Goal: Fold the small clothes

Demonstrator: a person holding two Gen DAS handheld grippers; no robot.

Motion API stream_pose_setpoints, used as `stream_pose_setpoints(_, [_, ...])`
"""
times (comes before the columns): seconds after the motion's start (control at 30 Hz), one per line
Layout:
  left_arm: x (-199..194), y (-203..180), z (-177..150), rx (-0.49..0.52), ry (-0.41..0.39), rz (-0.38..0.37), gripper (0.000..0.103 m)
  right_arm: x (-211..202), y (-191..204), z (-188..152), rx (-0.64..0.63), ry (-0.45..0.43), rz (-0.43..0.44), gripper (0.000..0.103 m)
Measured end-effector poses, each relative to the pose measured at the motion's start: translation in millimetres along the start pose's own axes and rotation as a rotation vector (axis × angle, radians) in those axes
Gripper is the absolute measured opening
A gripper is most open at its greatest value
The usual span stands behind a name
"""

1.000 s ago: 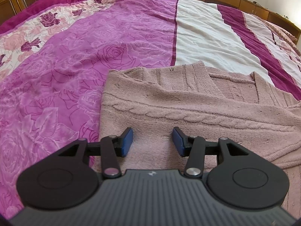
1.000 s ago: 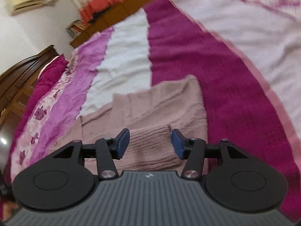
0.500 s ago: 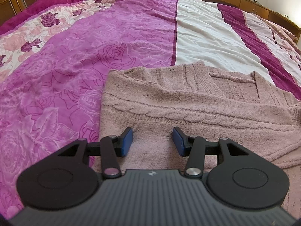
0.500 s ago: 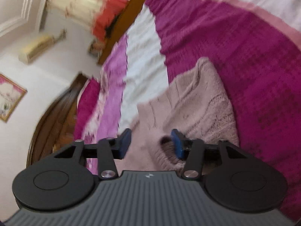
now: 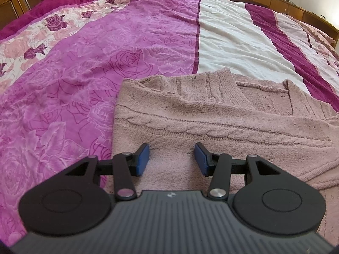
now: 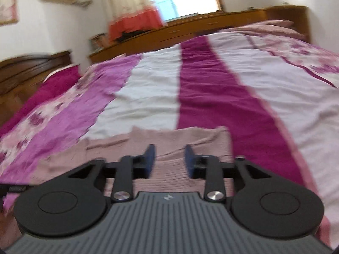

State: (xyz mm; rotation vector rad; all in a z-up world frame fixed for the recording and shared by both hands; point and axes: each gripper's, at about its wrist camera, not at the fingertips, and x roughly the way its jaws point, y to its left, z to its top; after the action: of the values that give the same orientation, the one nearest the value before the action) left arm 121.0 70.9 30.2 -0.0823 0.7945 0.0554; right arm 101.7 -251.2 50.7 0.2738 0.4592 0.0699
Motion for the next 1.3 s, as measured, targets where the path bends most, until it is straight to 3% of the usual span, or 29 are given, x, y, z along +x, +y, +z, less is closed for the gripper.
stream_pose_setpoints(0.03, [0, 0, 0, 0.000, 0.000, 0.000, 0.049, 1, 2, -3, -0.013, 0.020, 0.009, 0.057])
stream_pose_setpoints(0.17, [0, 0, 1, 0.000, 0.001, -0.002, 0.049, 29, 1, -24, -0.010, 0.124, -0.037, 0.058])
stream_pose_setpoints(0.4, [-5, 1, 0, 0.002, 0.006, 0.000, 0.050, 17, 3, -24, -0.008, 0.095, -0.087, 0.058])
stream_pose_setpoints(0.77, [-56, 14, -5, -0.025, 0.014, -0.022, 0.050, -54, 16, -24, 0.015, 0.091, -0.059, 0.059])
stream_pose_setpoints(0.93, [-93, 27, -24, -0.025, 0.012, -0.025, 0.050, -89, 24, -30, 0.064, 0.103, 0.042, 0.072])
stream_pose_setpoints(1.0, [-107, 33, -34, -0.032, 0.015, -0.025, 0.050, -106, 29, -34, 0.071, 0.100, 0.069, 0.072])
stream_pose_setpoints(1.3, [-153, 46, -79, -0.037, 0.035, -0.064, 0.050, -170, 38, -65, 0.080, 0.124, 0.062, 0.072])
